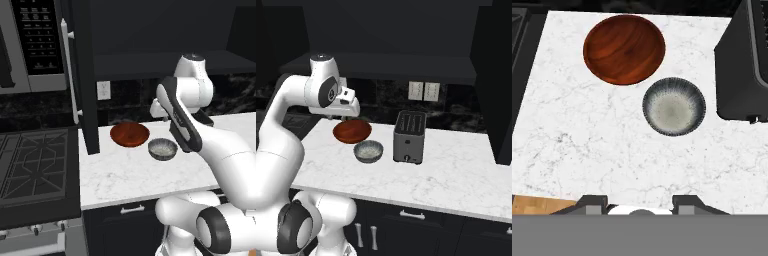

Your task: Pick up the bowls on the counter and stack them on top of one another in the open cabinet. Place the smaller bowl on top of the larger bowl.

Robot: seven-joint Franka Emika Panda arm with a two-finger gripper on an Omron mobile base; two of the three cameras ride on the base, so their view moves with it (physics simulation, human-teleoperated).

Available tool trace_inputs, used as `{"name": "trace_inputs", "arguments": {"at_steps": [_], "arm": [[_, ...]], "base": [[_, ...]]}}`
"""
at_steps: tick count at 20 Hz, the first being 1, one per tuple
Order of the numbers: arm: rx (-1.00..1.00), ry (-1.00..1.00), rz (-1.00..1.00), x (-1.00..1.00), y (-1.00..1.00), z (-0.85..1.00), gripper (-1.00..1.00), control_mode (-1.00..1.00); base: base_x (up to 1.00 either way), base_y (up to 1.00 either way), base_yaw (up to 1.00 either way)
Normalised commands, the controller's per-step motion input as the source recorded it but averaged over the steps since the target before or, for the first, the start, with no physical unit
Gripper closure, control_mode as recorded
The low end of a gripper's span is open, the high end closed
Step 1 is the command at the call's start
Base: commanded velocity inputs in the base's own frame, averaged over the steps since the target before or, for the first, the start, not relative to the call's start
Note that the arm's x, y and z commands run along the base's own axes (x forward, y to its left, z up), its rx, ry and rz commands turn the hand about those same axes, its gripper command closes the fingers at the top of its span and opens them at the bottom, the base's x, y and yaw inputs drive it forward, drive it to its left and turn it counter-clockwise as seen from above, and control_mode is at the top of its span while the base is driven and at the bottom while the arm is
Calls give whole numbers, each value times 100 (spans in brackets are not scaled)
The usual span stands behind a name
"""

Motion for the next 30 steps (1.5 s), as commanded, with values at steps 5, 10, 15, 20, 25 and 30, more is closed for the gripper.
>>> {"name": "trace_inputs", "arguments": {"at_steps": [5,10,15,20,25,30], "arm": [[0,1,-16,0,-5,-52,-100,-100],[-4,3,-6,13,0,-100,-100,-100],[-10,0,16,40,0,-87,-100,-100],[-15,0,13,54,0,-63,-100,-100],[-9,2,3,56,12,-37,-100,-100],[-2,-1,3,33,2,-22,-100,-100]], "base": [[0,0,0],[0,0,0],[0,0,0],[0,0,0],[0,0,0],[0,0,0]]}}
